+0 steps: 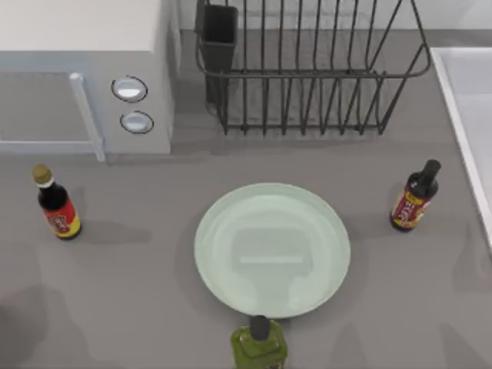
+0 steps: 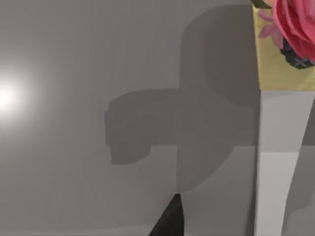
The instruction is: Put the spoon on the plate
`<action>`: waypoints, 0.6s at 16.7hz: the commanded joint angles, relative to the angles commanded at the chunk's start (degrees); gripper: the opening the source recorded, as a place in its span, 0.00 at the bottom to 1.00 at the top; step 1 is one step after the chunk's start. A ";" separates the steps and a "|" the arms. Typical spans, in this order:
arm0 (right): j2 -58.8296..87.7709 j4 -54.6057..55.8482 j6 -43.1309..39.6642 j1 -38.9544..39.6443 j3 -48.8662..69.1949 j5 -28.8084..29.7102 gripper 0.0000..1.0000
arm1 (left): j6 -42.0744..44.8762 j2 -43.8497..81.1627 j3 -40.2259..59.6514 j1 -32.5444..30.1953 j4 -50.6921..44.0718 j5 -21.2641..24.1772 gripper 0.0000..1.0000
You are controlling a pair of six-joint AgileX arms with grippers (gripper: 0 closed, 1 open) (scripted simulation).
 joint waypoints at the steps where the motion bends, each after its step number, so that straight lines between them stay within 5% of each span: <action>1: 0.00 0.00 0.00 0.00 0.00 0.00 1.00 | 0.00 0.00 0.00 0.00 0.00 0.00 0.00; 10: 0.00 0.00 0.00 0.00 0.00 0.00 1.00 | -1.25 -6.20 7.09 -0.06 -12.97 0.48 0.00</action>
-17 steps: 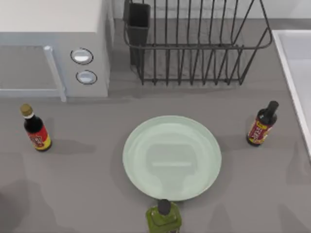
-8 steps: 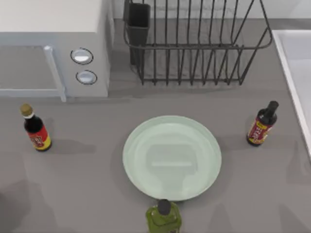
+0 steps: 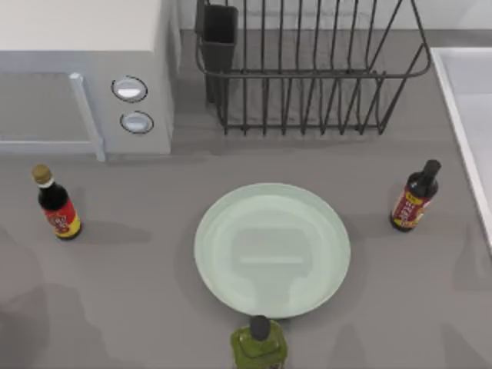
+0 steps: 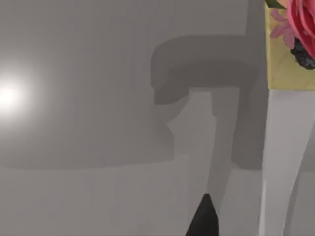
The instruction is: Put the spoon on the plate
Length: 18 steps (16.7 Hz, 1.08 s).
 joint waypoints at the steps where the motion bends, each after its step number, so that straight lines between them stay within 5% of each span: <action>1: 0.00 0.00 0.00 0.00 0.00 0.00 1.00 | 0.00 -1.00 1.67 -0.05 -3.05 0.01 0.00; 6: 0.00 0.00 0.00 0.00 0.00 0.00 1.00 | -0.40 -6.33 9.80 -0.21 -17.29 -0.01 0.00; 13: 0.00 0.00 0.00 0.00 0.00 0.00 1.00 | -0.61 -7.53 11.34 -0.26 -19.25 -0.01 0.00; 18: 0.00 0.00 0.00 0.00 0.00 0.00 1.00 | -0.94 -5.35 18.38 -9.56 -23.38 1.51 0.00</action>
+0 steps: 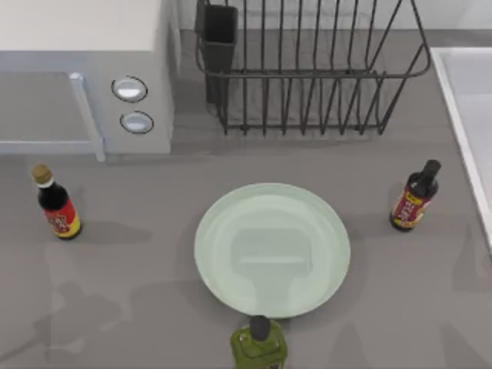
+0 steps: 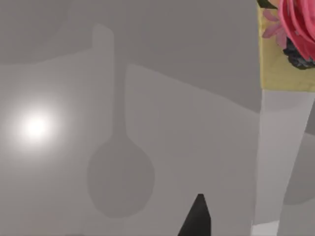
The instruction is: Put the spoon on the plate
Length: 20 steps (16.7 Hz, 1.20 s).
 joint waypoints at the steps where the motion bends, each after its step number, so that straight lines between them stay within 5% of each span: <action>1: 0.00 0.00 0.00 0.00 0.00 0.00 1.00 | -0.45 1.23 2.49 -3.63 -1.25 0.43 0.00; 11: 0.00 0.00 0.00 0.00 0.00 0.00 1.00 | -17.26 31.30 32.77 -46.61 -5.22 1.76 0.00; 16: 0.00 0.00 0.00 0.00 0.00 0.00 1.00 | -26.91 44.24 43.28 -56.39 -0.31 -1.01 0.00; 20: 0.00 0.00 0.00 0.00 0.00 0.00 1.00 | -28.33 45.87 44.61 -57.67 0.66 -1.59 0.00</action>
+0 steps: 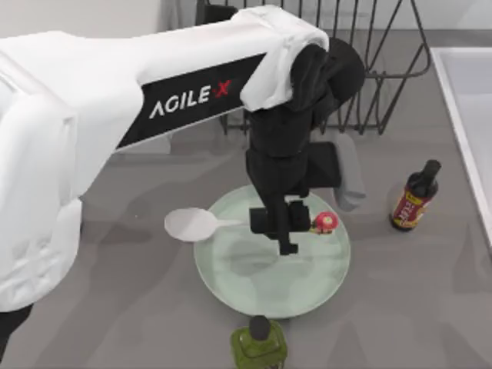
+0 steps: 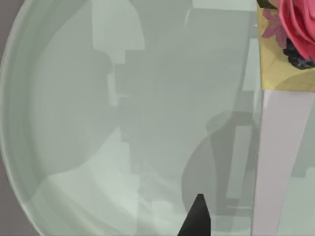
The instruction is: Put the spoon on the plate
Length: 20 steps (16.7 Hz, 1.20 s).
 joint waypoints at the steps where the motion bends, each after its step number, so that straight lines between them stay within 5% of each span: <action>1: 0.00 0.00 0.00 0.00 0.00 0.00 1.00 | 0.00 0.00 0.00 0.00 0.00 0.00 0.00; 20: 0.00 0.00 0.00 0.00 0.00 0.00 1.00 | 3.74 -2.60 -3.08 -4.35 9.70 3.41 0.00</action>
